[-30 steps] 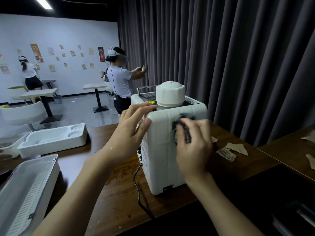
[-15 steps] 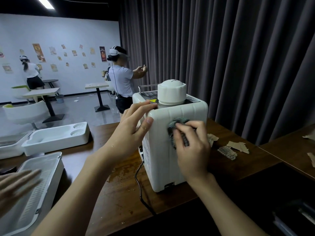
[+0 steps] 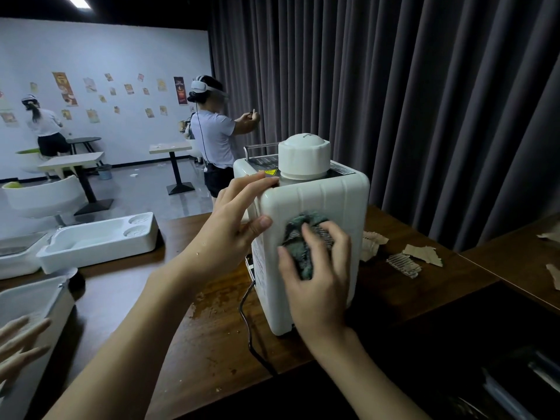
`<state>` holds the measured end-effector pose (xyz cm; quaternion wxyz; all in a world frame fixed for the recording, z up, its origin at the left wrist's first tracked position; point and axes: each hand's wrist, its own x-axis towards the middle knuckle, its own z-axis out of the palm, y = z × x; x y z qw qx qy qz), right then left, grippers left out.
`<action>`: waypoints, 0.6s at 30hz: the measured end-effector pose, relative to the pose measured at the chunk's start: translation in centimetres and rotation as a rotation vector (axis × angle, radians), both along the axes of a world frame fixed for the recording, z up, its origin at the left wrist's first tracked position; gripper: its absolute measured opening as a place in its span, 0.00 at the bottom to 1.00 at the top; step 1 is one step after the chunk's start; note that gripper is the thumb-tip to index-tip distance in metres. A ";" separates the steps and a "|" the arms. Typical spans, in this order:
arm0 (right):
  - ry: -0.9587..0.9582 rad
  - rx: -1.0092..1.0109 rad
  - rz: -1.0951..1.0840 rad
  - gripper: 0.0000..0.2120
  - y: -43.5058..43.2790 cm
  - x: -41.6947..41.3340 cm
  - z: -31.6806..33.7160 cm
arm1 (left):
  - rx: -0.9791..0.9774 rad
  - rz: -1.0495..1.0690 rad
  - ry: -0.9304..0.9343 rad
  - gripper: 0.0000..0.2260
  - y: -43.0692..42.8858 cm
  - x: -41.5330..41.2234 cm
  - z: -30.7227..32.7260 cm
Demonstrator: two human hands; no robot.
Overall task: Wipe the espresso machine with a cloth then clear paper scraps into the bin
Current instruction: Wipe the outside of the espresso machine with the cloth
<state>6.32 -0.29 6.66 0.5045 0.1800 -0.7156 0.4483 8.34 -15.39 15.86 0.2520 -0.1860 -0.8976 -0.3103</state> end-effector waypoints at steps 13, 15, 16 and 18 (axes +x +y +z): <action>0.068 0.046 -0.033 0.16 4.8 -3.5 -0.5 | -0.004 0.058 -0.011 0.23 0.9 0.5 0.3; 0.022 -0.041 -0.035 0.17 6.0 -4.3 -0.2 | -0.022 0.078 -0.011 0.22 1.7 0.5 0.6; 0.006 -0.066 -0.028 0.17 6.4 -4.5 0.0 | -0.032 0.091 -0.007 0.22 2.2 0.5 0.8; -0.017 -0.092 -0.006 0.17 6.5 -4.6 0.1 | -0.045 0.121 -0.001 0.22 2.9 0.4 0.9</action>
